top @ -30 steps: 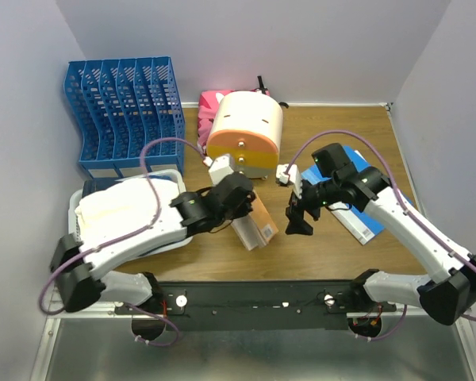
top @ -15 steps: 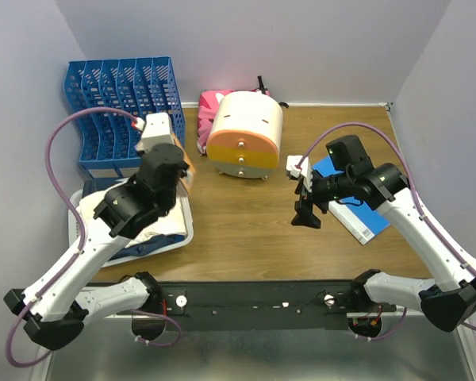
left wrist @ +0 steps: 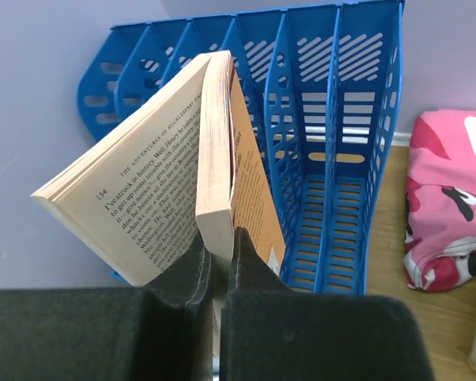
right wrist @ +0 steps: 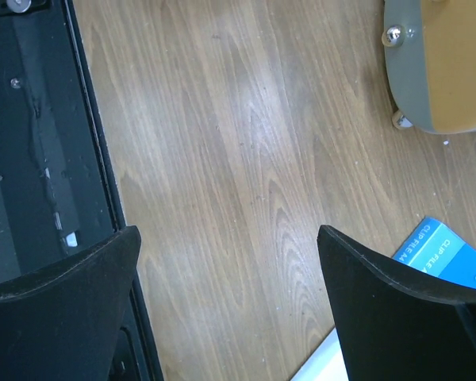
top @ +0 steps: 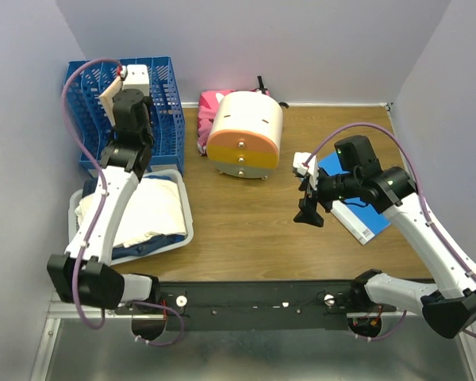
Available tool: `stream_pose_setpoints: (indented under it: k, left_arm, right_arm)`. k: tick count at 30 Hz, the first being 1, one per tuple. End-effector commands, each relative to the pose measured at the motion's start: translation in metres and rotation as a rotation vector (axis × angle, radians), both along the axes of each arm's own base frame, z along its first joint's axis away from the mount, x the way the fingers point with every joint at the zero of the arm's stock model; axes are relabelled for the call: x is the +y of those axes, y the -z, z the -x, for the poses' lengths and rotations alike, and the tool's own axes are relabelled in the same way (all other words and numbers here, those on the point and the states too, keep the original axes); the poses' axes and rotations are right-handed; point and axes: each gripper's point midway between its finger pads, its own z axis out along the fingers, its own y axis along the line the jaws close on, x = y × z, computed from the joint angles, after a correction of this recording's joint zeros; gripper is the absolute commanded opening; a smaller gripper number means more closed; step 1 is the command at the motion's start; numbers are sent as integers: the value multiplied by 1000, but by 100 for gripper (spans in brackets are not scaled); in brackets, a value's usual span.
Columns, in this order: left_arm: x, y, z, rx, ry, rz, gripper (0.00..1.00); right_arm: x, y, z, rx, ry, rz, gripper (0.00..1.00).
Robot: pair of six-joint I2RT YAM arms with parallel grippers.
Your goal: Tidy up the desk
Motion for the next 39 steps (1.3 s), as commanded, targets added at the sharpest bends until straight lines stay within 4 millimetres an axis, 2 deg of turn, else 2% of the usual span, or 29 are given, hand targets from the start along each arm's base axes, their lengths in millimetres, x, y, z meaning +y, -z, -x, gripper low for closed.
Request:
stream_pose_setpoints:
  k: [1, 2, 3, 8, 9, 14, 18, 20, 27, 32, 34, 35, 36, 38, 39]
  left_arm:
    - [0, -33, -42, -118, 101, -44, 0]
    - [0, -34, -47, -125, 118, -38, 0]
    - [5, -25, -57, -110, 113, -29, 0]
    - [-2, -16, -82, -101, 145, -27, 0]
    - [-2, -5, -90, -81, 141, -30, 0]
    - [5, 7, -113, -90, 85, -26, 0]
    - [9, 27, -132, -91, 41, -13, 0]
    - [13, 31, -137, -108, 16, -20, 0]
    - [14, 68, -156, -90, 2, -15, 0]
    - [17, 85, -158, -85, -25, -11, 0]
    - [17, 93, -158, -70, -28, -7, 13]
    - [17, 97, -157, -66, -33, 5, 25]
    - [18, 98, -156, -64, -37, 12, 49]
    - [18, 100, -153, -61, -43, 27, 62]
    - [17, 96, -149, -75, -41, 46, 75]
  right_arm:
    - [3, -2, -3, -4, 9, -23, 100]
    - [2, -1, -5, -1, 13, -23, 100]
    - [2, 0, -6, 3, 16, -20, 100]
    - [2, 7, -12, 24, 27, -3, 100]
    - [2, 7, -13, 23, 28, -2, 100]
    - [1, 10, -21, 35, 44, 9, 100]
    - [0, 11, -26, 40, 55, 13, 100]
    - [-2, 12, -27, 48, 60, 16, 100]
    - [-7, 14, -31, 56, 76, 28, 100]
    - [-9, 13, -36, 54, 86, 30, 100]
    - [-9, 12, -38, 54, 87, 27, 100]
    - [-10, 10, -39, 49, 93, 26, 100]
    - [-10, 10, -39, 51, 92, 26, 100]
    - [-10, 7, -41, 46, 95, 21, 100]
    - [-11, 6, -41, 44, 97, 20, 100]
